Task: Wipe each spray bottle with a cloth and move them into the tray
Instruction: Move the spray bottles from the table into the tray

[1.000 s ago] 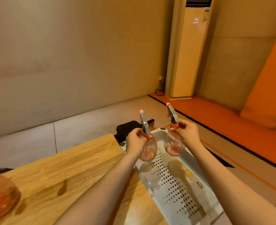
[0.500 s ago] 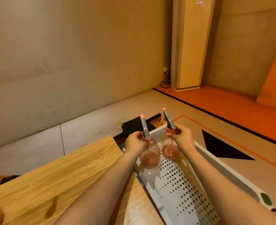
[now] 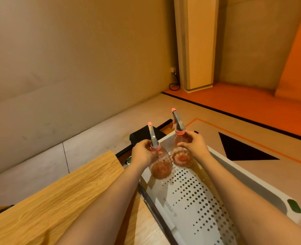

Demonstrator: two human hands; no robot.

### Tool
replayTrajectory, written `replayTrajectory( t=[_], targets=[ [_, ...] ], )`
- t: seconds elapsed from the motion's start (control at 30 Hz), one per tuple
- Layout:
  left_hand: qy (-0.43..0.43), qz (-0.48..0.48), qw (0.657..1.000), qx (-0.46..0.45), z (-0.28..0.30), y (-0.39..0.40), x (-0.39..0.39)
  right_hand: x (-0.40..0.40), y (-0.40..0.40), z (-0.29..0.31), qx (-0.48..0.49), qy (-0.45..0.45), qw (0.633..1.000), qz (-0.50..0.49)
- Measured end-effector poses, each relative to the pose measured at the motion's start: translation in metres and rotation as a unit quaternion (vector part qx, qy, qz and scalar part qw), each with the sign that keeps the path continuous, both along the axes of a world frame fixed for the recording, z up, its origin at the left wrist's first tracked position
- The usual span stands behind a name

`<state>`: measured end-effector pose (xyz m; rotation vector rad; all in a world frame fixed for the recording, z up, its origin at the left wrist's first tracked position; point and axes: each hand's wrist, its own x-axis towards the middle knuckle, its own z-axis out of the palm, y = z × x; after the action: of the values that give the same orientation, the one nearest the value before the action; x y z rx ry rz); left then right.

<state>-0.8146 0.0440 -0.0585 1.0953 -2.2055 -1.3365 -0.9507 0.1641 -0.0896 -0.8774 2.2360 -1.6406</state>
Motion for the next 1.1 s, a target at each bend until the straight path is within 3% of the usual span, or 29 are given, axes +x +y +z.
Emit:
replayTrajectory(
  t=[0.6, 0.93, 1.1],
  targets=[
    [0.011, 0.074, 0.997, -0.016, -0.002, -0.002, -0.002, 0.002, -0.028, -0.001, -0.041, -0.037, 0.998, 0.023],
    [-0.008, 0.068, 0.997, -0.019, -0.001, 0.000, -0.001, 0.003, -0.020, 0.001, -0.007, -0.039, 0.999, 0.037],
    [-0.068, 0.040, 0.996, -0.038, 0.009, 0.005, 0.010, 0.012, -0.001, 0.005, 0.027, -0.010, 0.999, -0.029]
  ],
)
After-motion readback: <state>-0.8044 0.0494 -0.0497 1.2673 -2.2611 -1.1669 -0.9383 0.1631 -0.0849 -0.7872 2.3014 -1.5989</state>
